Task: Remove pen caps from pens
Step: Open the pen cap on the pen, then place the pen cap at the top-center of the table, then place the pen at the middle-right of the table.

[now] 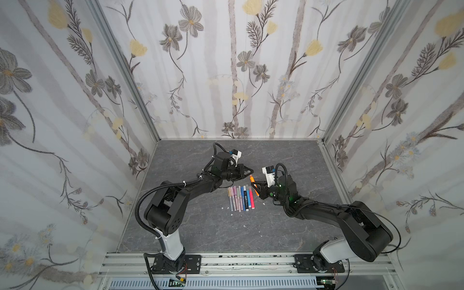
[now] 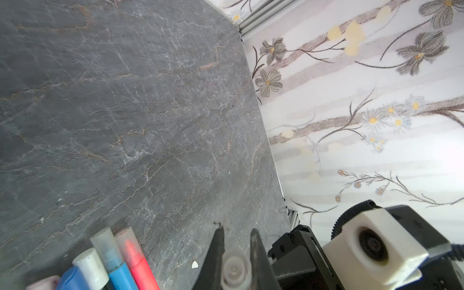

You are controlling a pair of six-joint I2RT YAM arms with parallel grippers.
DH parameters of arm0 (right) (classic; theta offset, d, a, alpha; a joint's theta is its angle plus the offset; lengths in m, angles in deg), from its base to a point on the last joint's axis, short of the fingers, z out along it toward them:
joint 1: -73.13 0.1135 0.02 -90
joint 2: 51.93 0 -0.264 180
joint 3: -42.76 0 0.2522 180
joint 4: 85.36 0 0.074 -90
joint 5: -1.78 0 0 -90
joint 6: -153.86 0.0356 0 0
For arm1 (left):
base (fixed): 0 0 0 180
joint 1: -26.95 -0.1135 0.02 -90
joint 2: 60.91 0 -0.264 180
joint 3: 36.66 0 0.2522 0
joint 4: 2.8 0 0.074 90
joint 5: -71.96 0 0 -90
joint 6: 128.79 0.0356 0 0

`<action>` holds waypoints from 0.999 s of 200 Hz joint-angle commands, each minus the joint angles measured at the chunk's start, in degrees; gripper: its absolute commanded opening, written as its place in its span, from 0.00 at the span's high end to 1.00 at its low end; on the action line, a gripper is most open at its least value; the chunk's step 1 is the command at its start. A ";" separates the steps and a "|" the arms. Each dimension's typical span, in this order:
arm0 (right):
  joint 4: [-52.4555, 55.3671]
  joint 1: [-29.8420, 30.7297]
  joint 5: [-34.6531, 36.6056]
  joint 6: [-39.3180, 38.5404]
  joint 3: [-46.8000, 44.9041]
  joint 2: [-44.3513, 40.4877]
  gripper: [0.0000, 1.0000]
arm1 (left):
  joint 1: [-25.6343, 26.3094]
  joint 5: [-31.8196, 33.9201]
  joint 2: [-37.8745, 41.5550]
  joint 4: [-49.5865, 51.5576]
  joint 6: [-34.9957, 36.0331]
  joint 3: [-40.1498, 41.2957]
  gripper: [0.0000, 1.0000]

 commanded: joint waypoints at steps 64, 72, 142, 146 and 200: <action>9.33 2.03 2.01 1.08 -5.75 -5.45 1.00 | -6.51 11.06 -4.51 -0.38 4.02 -9.85 1.00; 10.62 2.07 3.75 0.94 -5.59 -5.71 1.00 | -6.95 11.06 -4.63 0.02 4.36 -10.21 1.00; 24.15 -5.90 19.85 0.95 -1.47 -2.55 1.00 | -9.36 16.95 -9.13 11.93 13.52 -14.88 1.00; 24.37 -6.49 20.04 0.72 -1.25 -2.07 1.00 | -9.44 17.32 -9.66 12.55 14.05 -15.18 1.00; 26.33 -9.75 22.98 -1.15 0.80 3.83 1.00 | -10.71 18.28 -15.72 15.90 16.38 -19.07 1.00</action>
